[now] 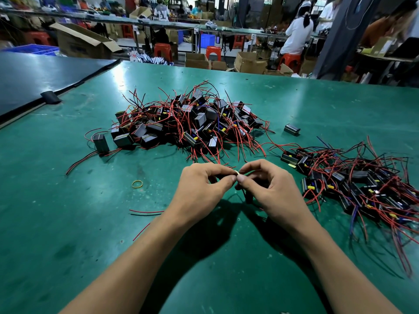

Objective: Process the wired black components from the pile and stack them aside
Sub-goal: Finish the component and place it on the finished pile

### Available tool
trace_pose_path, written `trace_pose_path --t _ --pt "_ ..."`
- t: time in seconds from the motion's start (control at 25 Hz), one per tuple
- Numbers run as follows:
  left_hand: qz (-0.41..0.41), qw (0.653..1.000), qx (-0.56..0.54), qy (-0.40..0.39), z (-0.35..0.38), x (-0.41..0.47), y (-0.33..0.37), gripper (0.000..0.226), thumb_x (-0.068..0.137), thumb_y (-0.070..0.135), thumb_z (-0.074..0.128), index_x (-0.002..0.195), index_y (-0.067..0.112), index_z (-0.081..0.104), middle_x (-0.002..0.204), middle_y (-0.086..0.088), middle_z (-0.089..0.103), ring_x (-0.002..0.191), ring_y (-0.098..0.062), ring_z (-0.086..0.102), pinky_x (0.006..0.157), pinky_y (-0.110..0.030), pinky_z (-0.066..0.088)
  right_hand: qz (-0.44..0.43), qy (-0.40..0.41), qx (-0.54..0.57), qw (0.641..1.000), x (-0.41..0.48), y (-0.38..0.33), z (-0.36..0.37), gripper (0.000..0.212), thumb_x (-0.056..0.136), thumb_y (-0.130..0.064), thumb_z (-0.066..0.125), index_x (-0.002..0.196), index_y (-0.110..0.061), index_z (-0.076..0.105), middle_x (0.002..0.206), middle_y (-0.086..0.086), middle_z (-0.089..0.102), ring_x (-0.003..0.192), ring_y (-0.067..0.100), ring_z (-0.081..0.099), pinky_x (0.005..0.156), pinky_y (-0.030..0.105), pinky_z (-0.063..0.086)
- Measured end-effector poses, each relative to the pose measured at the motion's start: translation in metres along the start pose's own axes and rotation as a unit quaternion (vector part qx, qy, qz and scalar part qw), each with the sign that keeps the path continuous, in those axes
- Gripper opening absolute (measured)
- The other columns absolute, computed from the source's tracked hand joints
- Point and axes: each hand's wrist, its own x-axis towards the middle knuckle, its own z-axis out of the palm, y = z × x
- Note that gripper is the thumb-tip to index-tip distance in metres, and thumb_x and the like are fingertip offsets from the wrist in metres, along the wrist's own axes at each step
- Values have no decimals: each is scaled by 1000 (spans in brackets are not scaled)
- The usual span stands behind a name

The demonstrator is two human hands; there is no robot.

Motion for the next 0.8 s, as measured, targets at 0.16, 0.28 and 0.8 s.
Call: trace_pose_path --t 0.16,0.28,0.8 --pt "12 999 28 8 1 0 2 9 85 16 73 90 20 80 73 14 69 63 -5 54 59 -14 41 2 -2 31 1000 1 -1 -1 13 88 -10 75 91 -20 69 80 5 72 59 23 68 58 34 59" --pt "3 1000 30 8 0 -1 1 9 85 17 73 90 20 80 71 16 69 62 -2 54 60 -13 42 13 -12 63 998 2 1 -2 15 86 -4 75 95 -15 69 80 8 73 61 21 69 61 28 59" --pt "4 1000 28 -1 1 -1 4 8 85 18 72 89 18 79 74 9 71 67 -1 57 63 -12 43 13 -37 70 997 6 4 -6 11 86 -5 76 93 -11 71 78 9 74 64 18 68 66 34 61"
